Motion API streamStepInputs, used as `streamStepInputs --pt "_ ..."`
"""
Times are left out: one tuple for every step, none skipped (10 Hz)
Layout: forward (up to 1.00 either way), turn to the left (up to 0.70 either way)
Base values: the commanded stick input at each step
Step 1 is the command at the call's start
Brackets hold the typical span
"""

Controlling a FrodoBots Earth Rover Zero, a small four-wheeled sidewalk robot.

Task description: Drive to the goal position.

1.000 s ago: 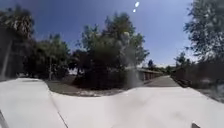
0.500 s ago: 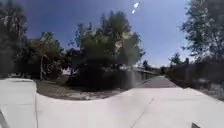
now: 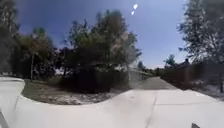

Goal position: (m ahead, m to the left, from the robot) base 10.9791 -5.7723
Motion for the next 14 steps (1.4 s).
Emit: streamStepInputs --pt "0.00 -0.70" --pt "0.00 -0.70" --pt "0.00 -0.70" --pt "0.00 -0.70" --pt "0.00 -0.70" --pt "0.00 -0.70" --pt "0.00 -0.70" --pt "0.00 -0.70" --pt "0.00 -0.70" --pt "0.22 -0.48" --pt "0.70 0.00" --pt "0.70 0.00" --pt "0.70 0.00" --pt "0.70 0.00"
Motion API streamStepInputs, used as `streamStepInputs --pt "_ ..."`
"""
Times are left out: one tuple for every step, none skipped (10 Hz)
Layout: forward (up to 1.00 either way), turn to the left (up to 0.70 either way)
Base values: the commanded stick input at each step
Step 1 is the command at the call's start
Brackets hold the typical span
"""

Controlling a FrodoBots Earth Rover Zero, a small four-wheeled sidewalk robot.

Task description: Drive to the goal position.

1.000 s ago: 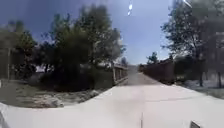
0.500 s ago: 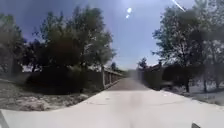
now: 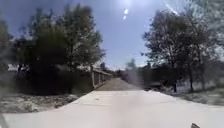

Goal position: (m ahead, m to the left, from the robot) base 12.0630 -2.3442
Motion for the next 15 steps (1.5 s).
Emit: streamStepInputs --pt "0.25 0.00" --pt "0.00 0.00" --pt "0.00 0.00" --pt "0.56 0.00" --pt "0.70 0.00" --pt "0.70 0.00" --pt "0.70 0.00" --pt "0.70 0.00" --pt "0.70 0.00" --pt "0.70 0.00" --pt "0.70 0.09" --pt "0.70 0.14" --pt "0.70 0.14" --pt "0.70 0.14" --pt "0.70 0.14"
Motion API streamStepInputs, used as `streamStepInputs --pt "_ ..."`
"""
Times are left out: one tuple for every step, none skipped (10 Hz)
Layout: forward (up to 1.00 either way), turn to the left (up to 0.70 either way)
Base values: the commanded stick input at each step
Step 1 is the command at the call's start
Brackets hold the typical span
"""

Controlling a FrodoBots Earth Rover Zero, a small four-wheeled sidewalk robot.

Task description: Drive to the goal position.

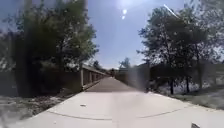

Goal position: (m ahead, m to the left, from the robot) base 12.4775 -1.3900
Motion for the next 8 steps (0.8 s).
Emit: streamStepInputs --pt "0.70 0.14" --pt "0.68 0.13" --pt "0.67 0.13" --pt "0.70 0.14" --pt "0.70 0.14" --pt "0.70 0.14" --pt "0.70 0.12" --pt "0.70 0.05"
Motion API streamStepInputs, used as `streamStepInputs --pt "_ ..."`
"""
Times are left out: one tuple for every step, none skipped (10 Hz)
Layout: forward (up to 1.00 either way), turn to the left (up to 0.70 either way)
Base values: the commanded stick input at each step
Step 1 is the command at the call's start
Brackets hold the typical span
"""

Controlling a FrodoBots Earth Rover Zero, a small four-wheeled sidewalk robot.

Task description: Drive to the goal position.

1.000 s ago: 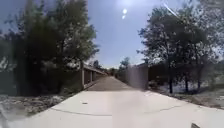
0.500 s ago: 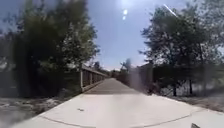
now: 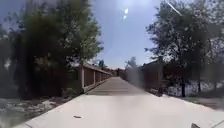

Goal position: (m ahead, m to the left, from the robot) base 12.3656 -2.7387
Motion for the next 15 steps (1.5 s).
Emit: streamStepInputs --pt "0.70 0.00" --pt "0.70 0.00" --pt "0.70 0.00" --pt "0.70 0.00" --pt "0.70 0.00" --pt "0.70 0.00" --pt "0.70 0.00" --pt "0.70 0.00" --pt "0.70 0.00" --pt "0.70 0.00" --pt "0.70 -0.05" --pt "0.70 -0.14" --pt "0.70 -0.14" --pt "0.70 -0.14" --pt "0.70 -0.14"
